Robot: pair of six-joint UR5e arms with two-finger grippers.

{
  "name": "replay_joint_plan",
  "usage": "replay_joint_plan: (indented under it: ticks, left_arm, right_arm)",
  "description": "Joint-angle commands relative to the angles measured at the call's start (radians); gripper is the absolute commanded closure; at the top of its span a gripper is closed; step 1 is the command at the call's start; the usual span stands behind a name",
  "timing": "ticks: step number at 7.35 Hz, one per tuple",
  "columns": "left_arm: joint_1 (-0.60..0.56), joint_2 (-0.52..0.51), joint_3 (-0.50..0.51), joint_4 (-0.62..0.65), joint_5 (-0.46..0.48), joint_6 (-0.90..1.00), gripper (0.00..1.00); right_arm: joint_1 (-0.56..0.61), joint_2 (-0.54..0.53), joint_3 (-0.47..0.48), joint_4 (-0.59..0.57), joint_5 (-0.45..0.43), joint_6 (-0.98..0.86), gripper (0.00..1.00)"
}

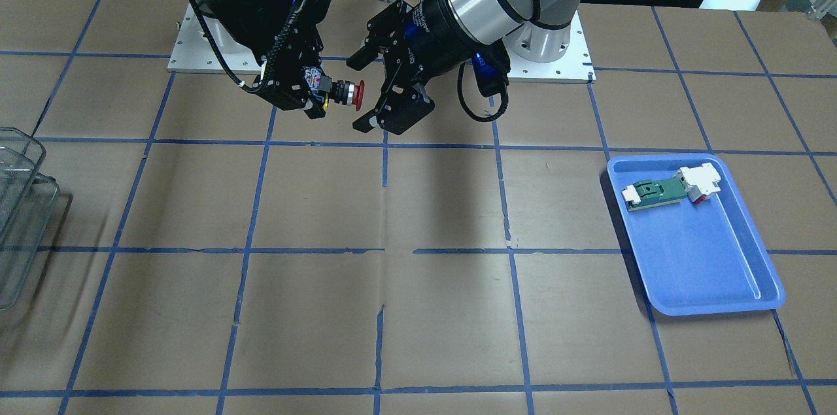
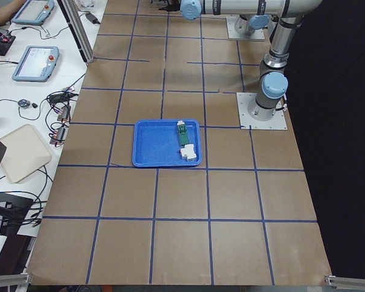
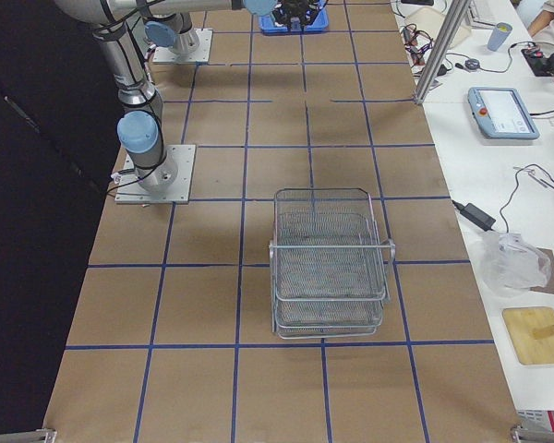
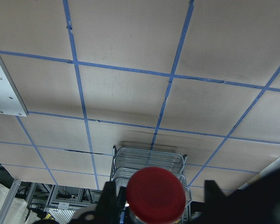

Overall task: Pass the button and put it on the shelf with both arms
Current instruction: 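Carry the button to the mesh basket with the right gripper while the left arm withdraws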

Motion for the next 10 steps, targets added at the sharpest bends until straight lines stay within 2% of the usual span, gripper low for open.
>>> replay_joint_plan:
  ticks: [1, 3, 4, 5, 6, 7, 8, 9, 10]
  left_arm:
    - [0.054, 0.0, 0.01, -0.005, 0.011, 0.049, 0.03]
    - [0.176, 0.0, -0.004, -0.021, 0.141, 0.429, 0.03]
    - [0.223, -0.002, 0.003, -0.081, 0.202, 0.61, 0.02]
    - [0.296, -0.002, 0.011, -0.182, 0.276, 0.841, 0.01]
    - [0.335, 0.006, 0.02, -0.268, 0.433, 1.05, 0.0]
    - [0.333, 0.021, 0.023, -0.275, 0.594, 1.292, 0.0]
    - [0.333, 0.043, 0.031, -0.285, 0.649, 1.451, 0.0]
    - [0.329, 0.075, 0.057, -0.29, 0.651, 1.538, 0.0]
    - [0.326, 0.095, 0.107, -0.304, 0.643, 1.718, 0.0]
  right_arm:
    - [-0.002, 0.006, 0.0, 0.002, -0.009, -0.003, 0.72]
    - [-0.07, 0.001, 0.0, 0.002, -0.047, -0.099, 0.73]
    - [-0.153, 0.003, 0.006, 0.014, -0.043, -0.127, 0.77]
    - [-0.232, -0.003, 0.006, 0.021, -0.061, -0.208, 0.76]
    - [-0.294, -0.022, 0.008, 0.063, -0.121, -0.364, 0.76]
    - [-0.396, -0.022, 0.009, 0.071, -0.117, -0.391, 0.77]
    - [-0.522, -0.013, 0.02, 0.074, -0.113, -0.491, 0.77]
    - [-0.626, 0.018, 0.023, 0.074, -0.112, -0.659, 0.77]
    - [-0.711, 0.077, 0.021, 0.072, -0.097, -0.736, 0.77]
